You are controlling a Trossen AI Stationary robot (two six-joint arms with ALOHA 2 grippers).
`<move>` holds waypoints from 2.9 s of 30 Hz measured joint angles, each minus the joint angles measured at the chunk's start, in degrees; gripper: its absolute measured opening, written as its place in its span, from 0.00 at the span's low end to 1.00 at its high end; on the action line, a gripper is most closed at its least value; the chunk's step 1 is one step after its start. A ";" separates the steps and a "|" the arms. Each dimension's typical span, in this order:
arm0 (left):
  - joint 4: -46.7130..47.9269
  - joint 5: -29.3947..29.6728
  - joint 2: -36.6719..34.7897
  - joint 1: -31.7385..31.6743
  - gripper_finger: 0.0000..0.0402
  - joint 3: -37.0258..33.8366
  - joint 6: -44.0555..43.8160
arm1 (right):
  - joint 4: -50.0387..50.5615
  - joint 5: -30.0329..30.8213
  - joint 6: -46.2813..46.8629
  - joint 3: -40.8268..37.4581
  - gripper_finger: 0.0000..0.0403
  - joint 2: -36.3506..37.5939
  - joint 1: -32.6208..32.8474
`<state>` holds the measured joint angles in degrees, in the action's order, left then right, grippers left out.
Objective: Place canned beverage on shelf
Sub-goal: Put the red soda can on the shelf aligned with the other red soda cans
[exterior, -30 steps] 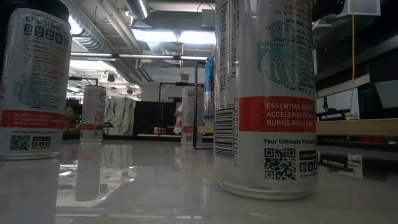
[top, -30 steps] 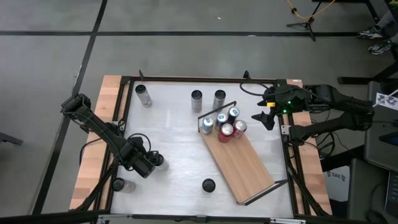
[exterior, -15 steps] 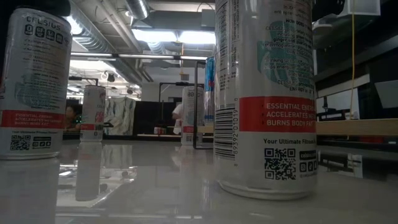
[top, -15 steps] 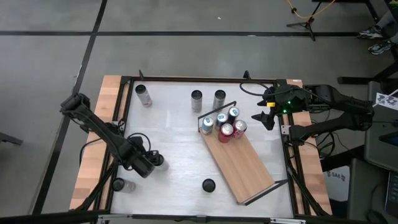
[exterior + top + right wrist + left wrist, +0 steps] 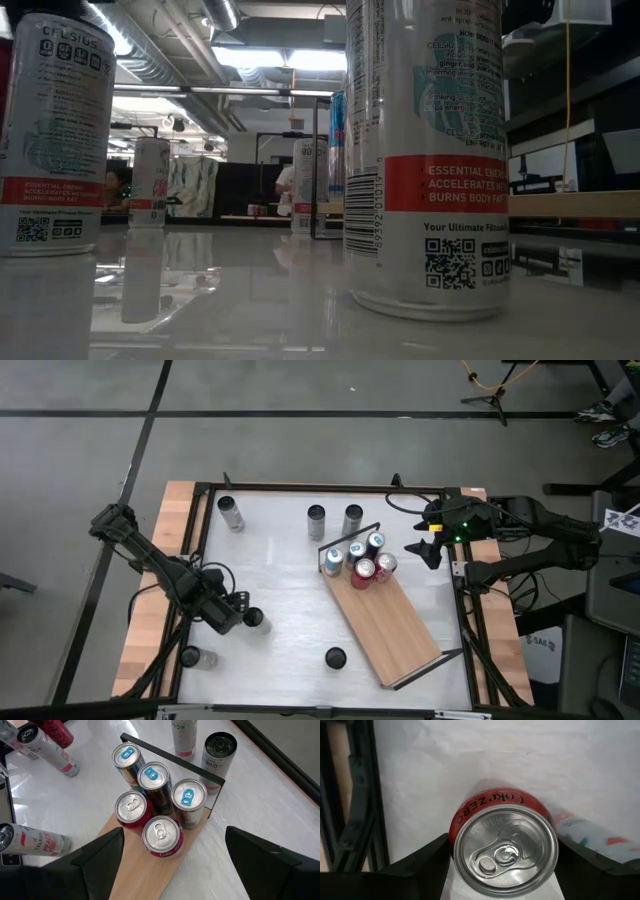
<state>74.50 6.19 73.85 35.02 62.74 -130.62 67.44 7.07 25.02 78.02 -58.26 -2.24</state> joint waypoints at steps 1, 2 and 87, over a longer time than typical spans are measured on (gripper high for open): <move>0.22 0.37 -0.45 -0.58 0.71 0.00 0.92 | 0.00 0.00 0.00 0.00 0.84 0.00 -0.01; 0.45 0.77 -0.90 -1.23 0.71 0.00 2.10 | 0.00 0.00 0.00 0.00 0.84 0.00 0.00; -17.50 -10.02 33.69 -30.69 0.71 44.50 130.33 | -0.50 0.00 0.17 0.00 0.84 -0.02 0.00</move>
<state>57.00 -3.84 107.54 4.34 107.24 -0.29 66.94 7.07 25.19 78.02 -58.28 -2.24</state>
